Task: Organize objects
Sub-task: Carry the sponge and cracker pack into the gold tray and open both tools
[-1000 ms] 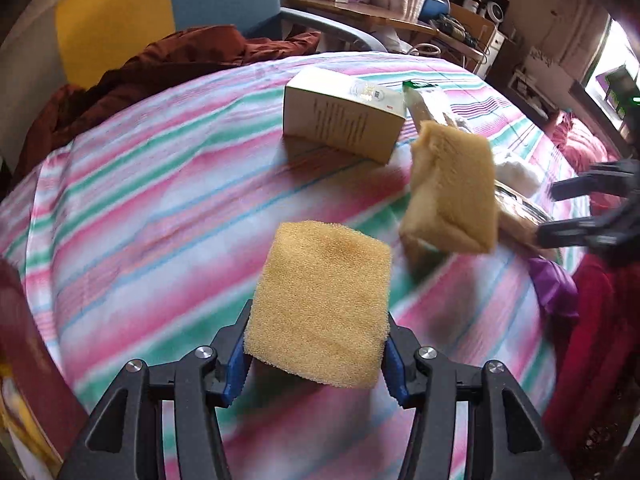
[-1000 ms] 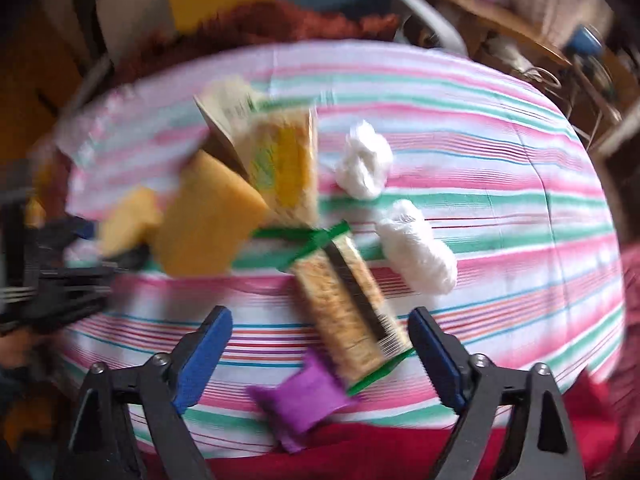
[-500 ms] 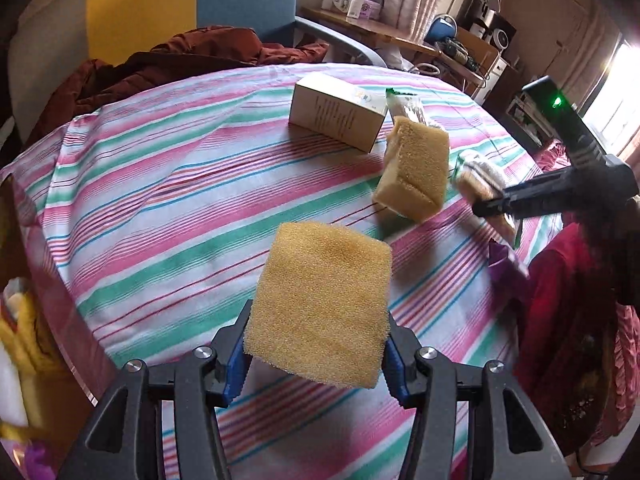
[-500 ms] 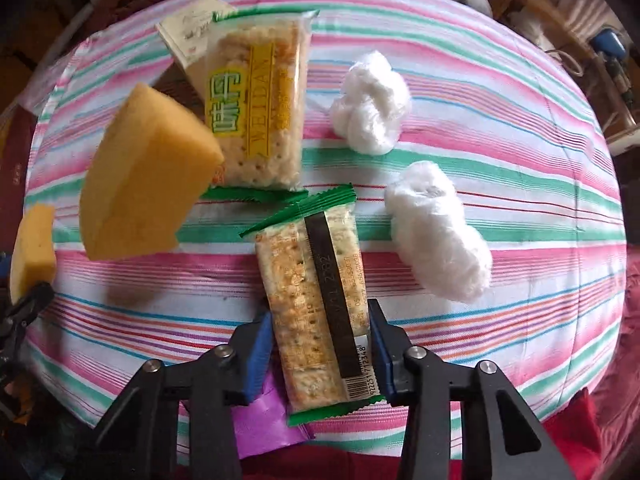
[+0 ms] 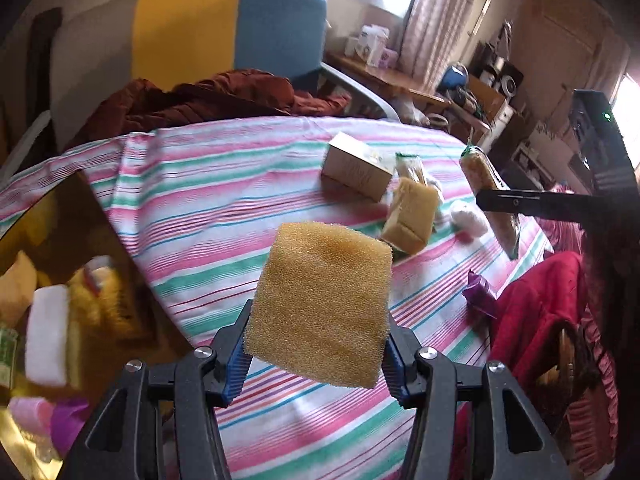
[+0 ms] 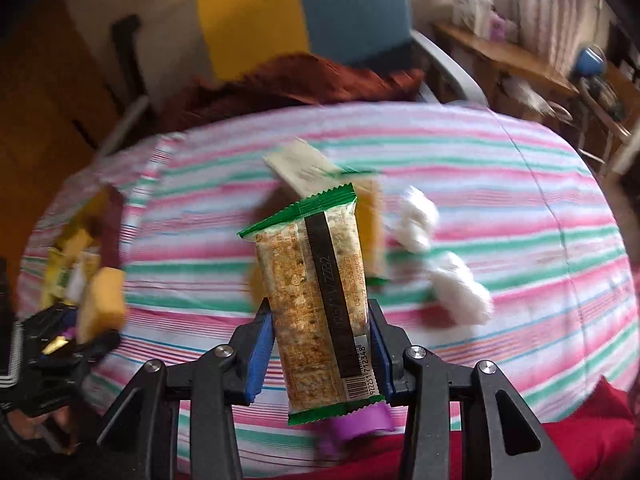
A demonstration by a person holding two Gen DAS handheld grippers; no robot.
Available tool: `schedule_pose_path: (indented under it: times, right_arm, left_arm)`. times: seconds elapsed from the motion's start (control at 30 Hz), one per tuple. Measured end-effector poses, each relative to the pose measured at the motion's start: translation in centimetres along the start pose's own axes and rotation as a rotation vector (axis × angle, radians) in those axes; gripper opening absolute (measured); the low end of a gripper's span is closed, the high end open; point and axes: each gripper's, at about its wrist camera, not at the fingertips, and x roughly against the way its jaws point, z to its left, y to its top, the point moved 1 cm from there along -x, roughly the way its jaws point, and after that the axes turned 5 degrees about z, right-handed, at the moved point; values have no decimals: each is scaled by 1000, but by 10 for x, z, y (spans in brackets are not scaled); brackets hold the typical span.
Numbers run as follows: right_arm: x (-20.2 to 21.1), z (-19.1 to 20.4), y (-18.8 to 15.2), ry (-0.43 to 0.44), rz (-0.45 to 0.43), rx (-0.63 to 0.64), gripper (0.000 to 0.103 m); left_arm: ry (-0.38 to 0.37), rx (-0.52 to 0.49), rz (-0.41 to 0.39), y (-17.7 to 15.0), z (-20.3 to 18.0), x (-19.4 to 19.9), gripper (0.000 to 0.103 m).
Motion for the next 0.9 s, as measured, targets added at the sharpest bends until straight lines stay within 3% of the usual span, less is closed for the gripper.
schedule_pose_path:
  times: [0.2,0.53,0.73,0.9]
  right_arm:
    - [-1,91,-6,124,-34,98,43]
    - [-42,224,-7,295,27,251,43]
    - [-68,282,-11,341,74,342,43]
    - [-88,318,-19,319,109,420,44]
  left_arm:
    - [42,89,-60,-13,41,37,56]
    - [186,271,-133,-39,146,85,56]
    - [323,315,-142,-39,215,102,56]
    - [413,331,-146,-28,261,108,57]
